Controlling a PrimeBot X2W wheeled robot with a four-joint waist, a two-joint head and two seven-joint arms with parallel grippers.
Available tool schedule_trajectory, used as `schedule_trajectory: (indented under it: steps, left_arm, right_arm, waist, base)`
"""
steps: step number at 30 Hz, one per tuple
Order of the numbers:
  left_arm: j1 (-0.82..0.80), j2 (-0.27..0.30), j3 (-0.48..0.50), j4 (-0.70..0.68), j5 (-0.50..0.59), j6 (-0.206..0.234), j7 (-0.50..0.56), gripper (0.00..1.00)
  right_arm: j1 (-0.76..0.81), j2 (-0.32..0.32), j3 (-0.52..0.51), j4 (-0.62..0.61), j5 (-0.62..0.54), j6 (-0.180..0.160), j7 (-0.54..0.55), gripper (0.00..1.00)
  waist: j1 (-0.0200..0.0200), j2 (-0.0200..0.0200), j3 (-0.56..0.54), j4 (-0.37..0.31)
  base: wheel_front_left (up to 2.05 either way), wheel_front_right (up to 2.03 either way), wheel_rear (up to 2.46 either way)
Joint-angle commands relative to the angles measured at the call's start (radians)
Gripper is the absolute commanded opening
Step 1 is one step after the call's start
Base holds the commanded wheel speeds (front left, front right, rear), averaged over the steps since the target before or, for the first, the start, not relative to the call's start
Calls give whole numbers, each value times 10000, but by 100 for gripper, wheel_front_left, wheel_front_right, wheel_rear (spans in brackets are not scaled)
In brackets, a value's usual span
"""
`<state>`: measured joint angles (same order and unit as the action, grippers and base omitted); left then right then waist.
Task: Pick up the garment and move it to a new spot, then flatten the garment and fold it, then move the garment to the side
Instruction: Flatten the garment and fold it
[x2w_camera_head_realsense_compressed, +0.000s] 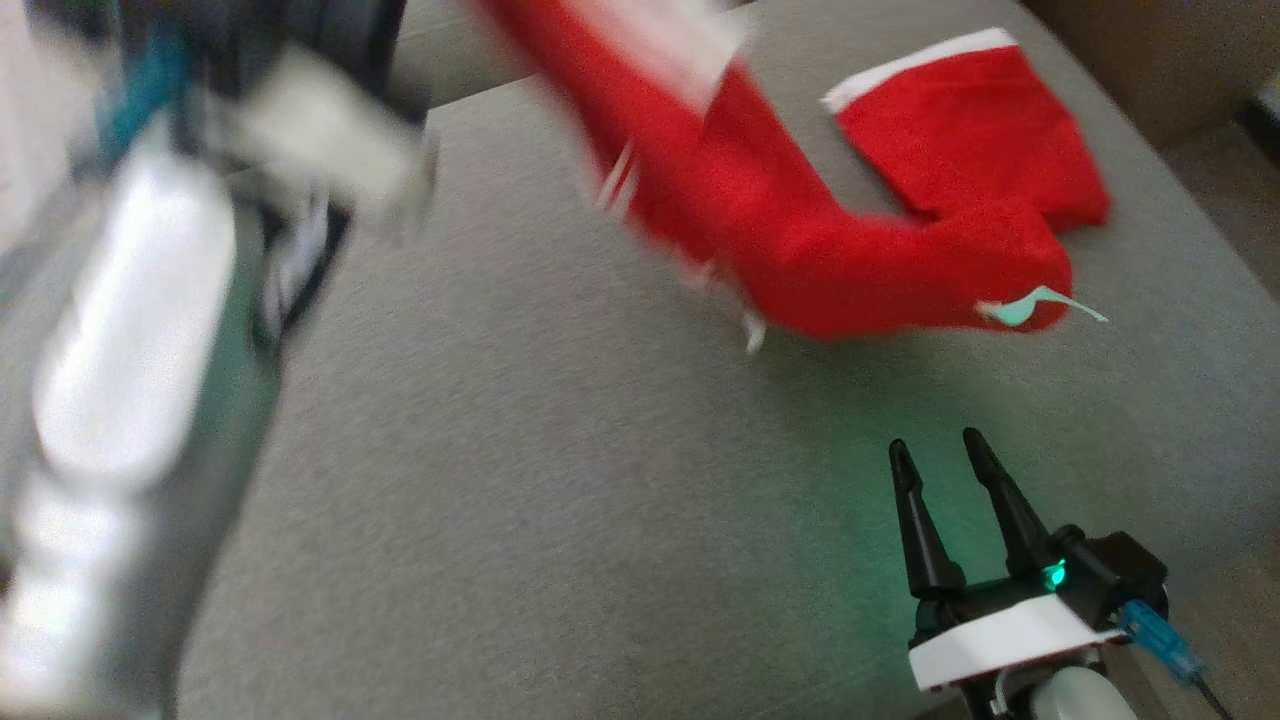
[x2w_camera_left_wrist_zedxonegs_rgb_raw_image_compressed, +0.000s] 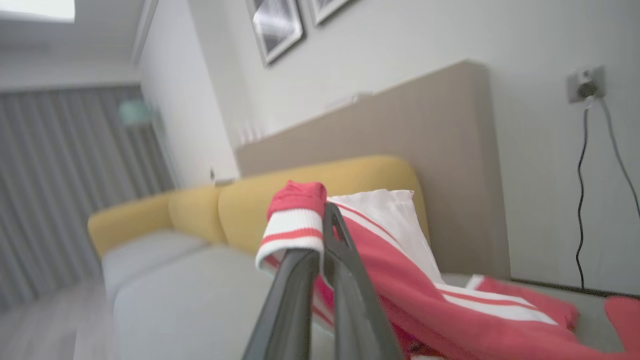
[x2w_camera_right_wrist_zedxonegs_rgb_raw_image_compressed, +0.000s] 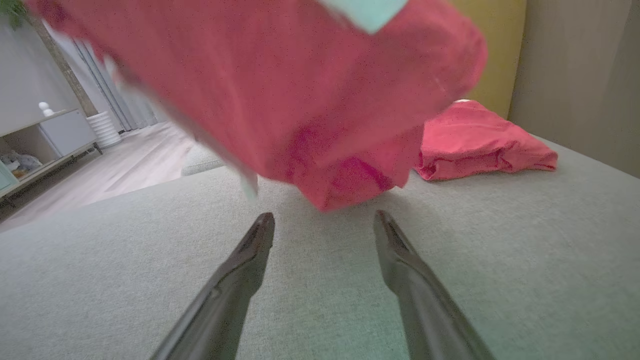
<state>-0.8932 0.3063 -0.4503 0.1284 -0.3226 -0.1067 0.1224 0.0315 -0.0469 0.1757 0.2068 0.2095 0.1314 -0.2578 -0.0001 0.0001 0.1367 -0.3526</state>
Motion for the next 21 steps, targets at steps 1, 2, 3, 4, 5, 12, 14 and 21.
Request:
schedule_trajectory:
  steps: [1, 2, 3, 4, 5, 12, 14, 21]
  left_arm:
    - [1433, 538, 633, -520, -349, 456, -18, 0]
    - [2310, 560, 828, -667, -612, 710, -143, 0]
    - [3210, 543, 1016, -782, -884, 941, -331, 0]
    - [4046, 526, 1159, -870, -1076, 1128, -596, 0]
    - [4046, 526, 1159, -870, -1076, 1128, -596, 0]
    - [7905, -482, 1634, -129, -2284, 1499, -2959, 0]
    - [8447, -953, 1601, 322, -2596, 1466, -3302, 57]
    - [8834, -620, 1396, 342, -2239, 1798, -2937, 100]
  right_arm:
    - [-310, -34, 151, -354, -109, -7, -40, 100]
    - [-348, -34, 104, -370, -130, -7, -40, 100]
    - [-383, -34, 34, -388, -157, -7, -40, 100]
    - [-419, -34, -22, -398, -190, -7, -40, 100]
    - [-419, -34, -22, -398, -190, -7, -40, 100]
    - [-559, -33, -285, -404, -495, -7, -40, 100]
    - [-588, -33, -319, -393, -585, -7, -40, 100]
    - [-674, -33, -212, -405, -649, -7, -40, 100]
  waist:
    - [1, -1, 216, 604]
    - [1, -1, 284, 759]
    - [1, -1, 369, 928]
    - [1, -1, 452, 1080]
    - [1, -1, 452, 1080]
    - [1, -1, 790, 2081]
    - [1, -1, 796, 2348]
    - [1, -1, 877, 2521]
  base:
    - [0, 0, 0]
    - [0, 0, 0]
    - [0, 0, 0]
    - [0, 0, 0]
    - [0, 0, 0]
    - [0, 0, 0]
    - [0, 0, 0]
    - [0, 0, 0]
